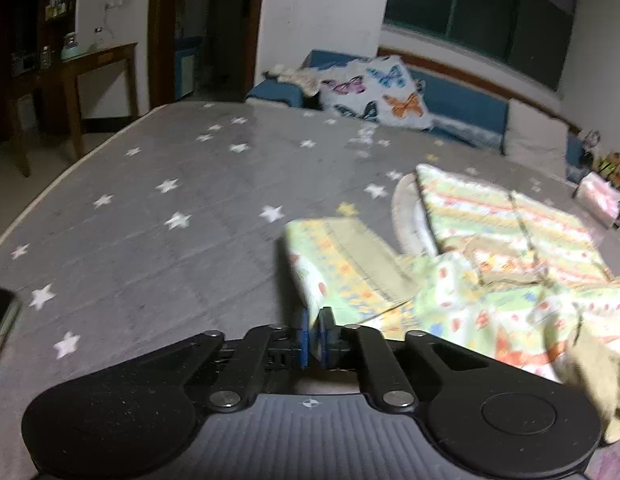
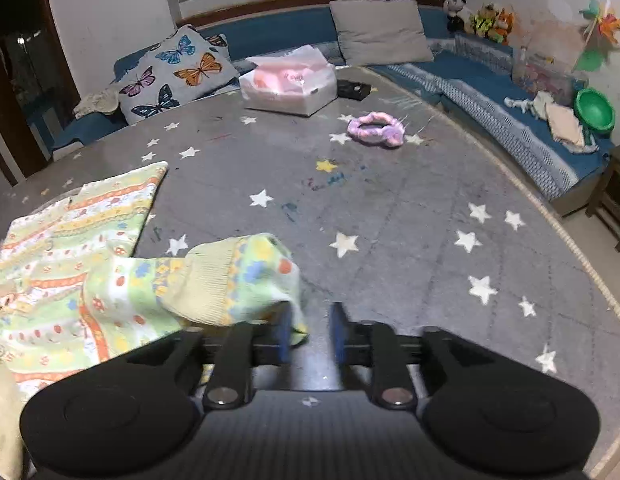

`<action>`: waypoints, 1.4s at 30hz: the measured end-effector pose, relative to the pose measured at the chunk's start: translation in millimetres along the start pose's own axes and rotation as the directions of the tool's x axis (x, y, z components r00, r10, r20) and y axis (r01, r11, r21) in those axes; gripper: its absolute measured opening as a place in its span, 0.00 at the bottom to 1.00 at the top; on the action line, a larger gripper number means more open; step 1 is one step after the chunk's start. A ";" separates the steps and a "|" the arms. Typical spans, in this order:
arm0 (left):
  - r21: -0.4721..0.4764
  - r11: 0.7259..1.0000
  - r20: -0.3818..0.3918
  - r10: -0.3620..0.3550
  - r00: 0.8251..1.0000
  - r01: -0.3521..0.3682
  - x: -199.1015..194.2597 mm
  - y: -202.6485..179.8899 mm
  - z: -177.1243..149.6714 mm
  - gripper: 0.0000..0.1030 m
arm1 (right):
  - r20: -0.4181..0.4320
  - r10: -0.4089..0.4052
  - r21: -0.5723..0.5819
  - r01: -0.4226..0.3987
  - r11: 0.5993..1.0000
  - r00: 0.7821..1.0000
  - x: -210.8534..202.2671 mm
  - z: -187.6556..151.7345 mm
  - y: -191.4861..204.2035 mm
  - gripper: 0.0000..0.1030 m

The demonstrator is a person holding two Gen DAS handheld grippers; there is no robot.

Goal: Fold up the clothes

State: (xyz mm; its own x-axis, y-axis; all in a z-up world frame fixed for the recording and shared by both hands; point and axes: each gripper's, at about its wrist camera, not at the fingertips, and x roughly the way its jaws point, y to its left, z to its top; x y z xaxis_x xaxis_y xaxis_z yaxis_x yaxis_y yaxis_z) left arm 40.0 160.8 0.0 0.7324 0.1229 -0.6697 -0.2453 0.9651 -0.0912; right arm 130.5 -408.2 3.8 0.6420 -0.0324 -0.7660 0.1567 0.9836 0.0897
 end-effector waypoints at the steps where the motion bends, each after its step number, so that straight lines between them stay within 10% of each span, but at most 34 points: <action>1: 0.009 1.000 0.002 0.019 1.000 -0.019 -1.1 0.1 0.5 0.21 | 0.012 -0.002 -0.010 0.002 1.000 1.000 -1.6 0.5 1.5 0.42; 4: 0.034 0.997 0.035 0.062 0.997 -0.063 -7.8 -2.2 4.0 0.56 | 0.066 -0.002 -0.068 0.007 0.998 0.998 -15.9 -0.7 15.7 0.56; 7: 0.057 0.997 0.066 0.055 0.996 -0.059 -14.2 -9.4 4.5 0.69 | 0.083 0.039 -0.153 -0.026 0.988 0.996 -21.9 -1.9 34.4 0.77; 13: 0.150 0.988 0.110 0.017 0.994 -0.033 -17.6 -37.6 4.7 0.86 | 0.079 -0.043 -0.340 0.067 0.938 0.996 3.2 -16.7 69.0 0.80; 21: 0.219 0.976 0.108 -0.019 0.994 -0.006 -10.5 -62.4 3.4 0.90 | 0.240 -0.219 -0.073 0.242 0.967 0.946 -8.0 4.6 6.6 0.86; 30: 0.260 0.965 0.102 -0.073 0.992 0.044 -3.5 -89.3 4.3 0.95 | 0.130 -0.163 0.117 0.148 0.982 0.978 -13.9 3.7 -43.2 0.86; 42: 0.277 0.960 0.115 0.012 0.993 -0.044 4.4 -82.8 -12.5 0.93 | 0.093 -0.249 0.221 0.223 0.949 0.964 0.1 1.5 -70.6 0.86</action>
State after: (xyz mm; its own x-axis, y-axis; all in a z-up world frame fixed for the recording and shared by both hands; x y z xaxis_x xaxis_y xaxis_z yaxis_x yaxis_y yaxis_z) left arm 55.7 78.5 -4.5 0.7974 0.1602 -0.5818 -0.0913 0.9850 0.1461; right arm 120.6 -477.9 -1.6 0.6498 -0.2923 -0.7017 0.4581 0.8872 0.0547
